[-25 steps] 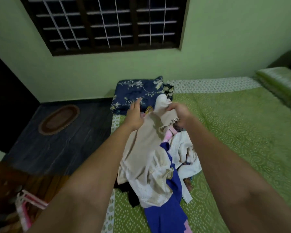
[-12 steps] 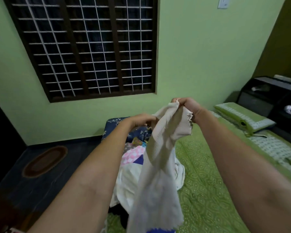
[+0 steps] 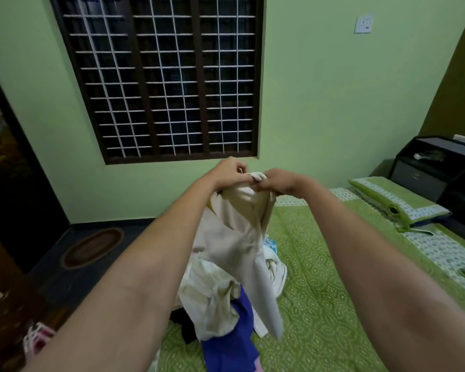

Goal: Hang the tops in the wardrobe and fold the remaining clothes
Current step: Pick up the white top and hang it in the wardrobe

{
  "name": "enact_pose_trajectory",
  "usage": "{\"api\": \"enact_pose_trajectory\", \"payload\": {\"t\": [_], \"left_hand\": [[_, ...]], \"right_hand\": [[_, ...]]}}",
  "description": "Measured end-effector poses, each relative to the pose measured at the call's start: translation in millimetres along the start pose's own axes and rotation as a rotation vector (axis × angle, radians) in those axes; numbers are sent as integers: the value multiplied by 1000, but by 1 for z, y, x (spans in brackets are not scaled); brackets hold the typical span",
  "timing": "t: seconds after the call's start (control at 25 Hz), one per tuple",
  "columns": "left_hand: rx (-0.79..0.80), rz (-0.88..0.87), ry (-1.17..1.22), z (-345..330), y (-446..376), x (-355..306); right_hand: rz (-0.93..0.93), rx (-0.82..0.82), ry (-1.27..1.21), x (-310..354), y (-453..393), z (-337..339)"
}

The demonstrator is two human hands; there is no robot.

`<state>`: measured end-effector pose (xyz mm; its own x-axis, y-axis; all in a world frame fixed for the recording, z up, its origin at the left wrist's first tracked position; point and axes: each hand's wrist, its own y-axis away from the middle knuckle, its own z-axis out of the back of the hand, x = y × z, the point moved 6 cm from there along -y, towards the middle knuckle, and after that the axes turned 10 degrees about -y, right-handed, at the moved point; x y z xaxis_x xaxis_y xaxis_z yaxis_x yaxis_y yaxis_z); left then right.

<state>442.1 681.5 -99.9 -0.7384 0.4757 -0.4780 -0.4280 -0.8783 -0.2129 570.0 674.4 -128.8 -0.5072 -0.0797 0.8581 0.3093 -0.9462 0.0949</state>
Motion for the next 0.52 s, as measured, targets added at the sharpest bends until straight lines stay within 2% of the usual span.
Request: {"api": "enact_pose_trajectory", "payload": {"t": [0.08, 0.2, 0.28, 0.4, 0.52], "left_hand": [[66, 100, -79, -8, 26, 7], [191, 262, -451, -38, 70, 37], [156, 399, -475, -52, 98, 57], [35, 495, -502, -52, 126, 51], [-124, 506, -693, -36, 140, 23]], "right_hand": [[32, -82, -76, 0, 19, 16], [23, -329, -112, -16, 44, 41], [-38, -457, 145, -31, 65, 43], [-54, -486, 786, -45, 96, 25], [-3, -503, 1001, -50, 111, 5]]}}
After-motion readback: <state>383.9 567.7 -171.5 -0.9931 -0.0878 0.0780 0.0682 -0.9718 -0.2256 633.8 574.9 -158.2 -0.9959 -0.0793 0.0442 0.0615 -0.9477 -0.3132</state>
